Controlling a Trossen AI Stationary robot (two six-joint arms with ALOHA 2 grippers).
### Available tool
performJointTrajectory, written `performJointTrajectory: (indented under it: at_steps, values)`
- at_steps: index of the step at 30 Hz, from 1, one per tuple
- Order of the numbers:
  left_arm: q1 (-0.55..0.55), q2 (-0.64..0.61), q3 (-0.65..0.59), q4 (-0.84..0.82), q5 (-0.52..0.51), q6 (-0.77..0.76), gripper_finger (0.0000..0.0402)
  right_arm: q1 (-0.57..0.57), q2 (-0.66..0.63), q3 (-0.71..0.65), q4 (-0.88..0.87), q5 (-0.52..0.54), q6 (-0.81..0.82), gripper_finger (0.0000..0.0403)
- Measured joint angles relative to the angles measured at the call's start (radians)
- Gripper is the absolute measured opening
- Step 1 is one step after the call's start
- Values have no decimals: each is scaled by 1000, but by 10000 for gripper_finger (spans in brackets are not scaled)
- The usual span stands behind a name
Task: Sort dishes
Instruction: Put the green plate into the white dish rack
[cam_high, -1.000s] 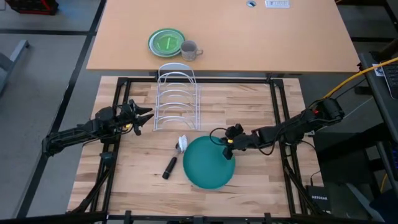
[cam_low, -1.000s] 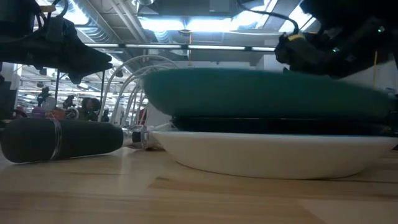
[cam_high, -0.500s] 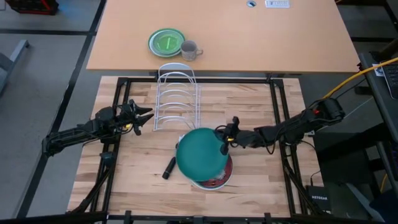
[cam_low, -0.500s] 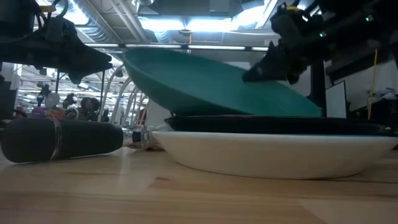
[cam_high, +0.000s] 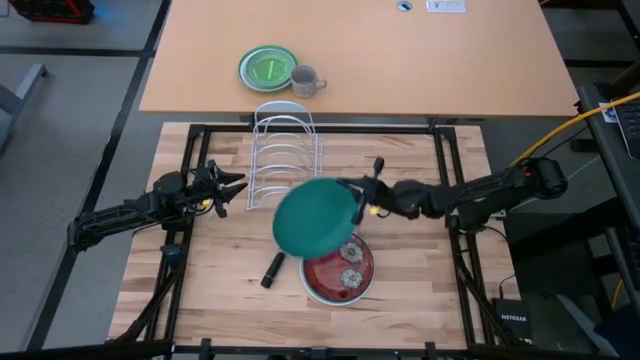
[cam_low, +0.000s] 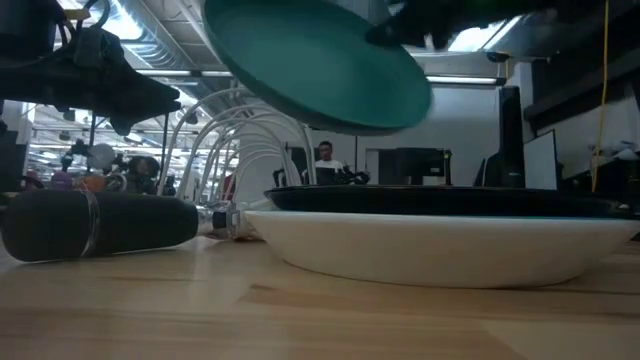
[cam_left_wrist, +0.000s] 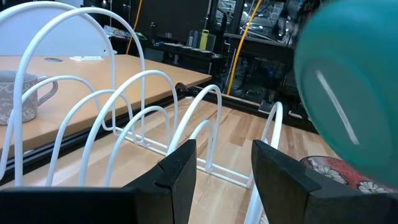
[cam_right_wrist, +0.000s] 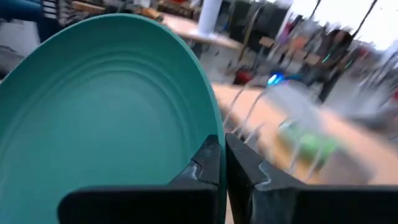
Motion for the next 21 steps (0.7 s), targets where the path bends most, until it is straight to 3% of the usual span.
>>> performJointTrajectory:
  at_steps: [9, 15, 21]
  values:
    - [0, 0, 0, 0, 0, 0, 143, -165, 0, 263, -93, 2, -406, 8]
    - [0, 0, 0, 0, 0, 0, 143, -298, 21, 377, -113, -1, -523, 8]
    - [0, 0, 0, 0, 0, -4, 143, -416, 135, 495, -106, -124, -636, 8]
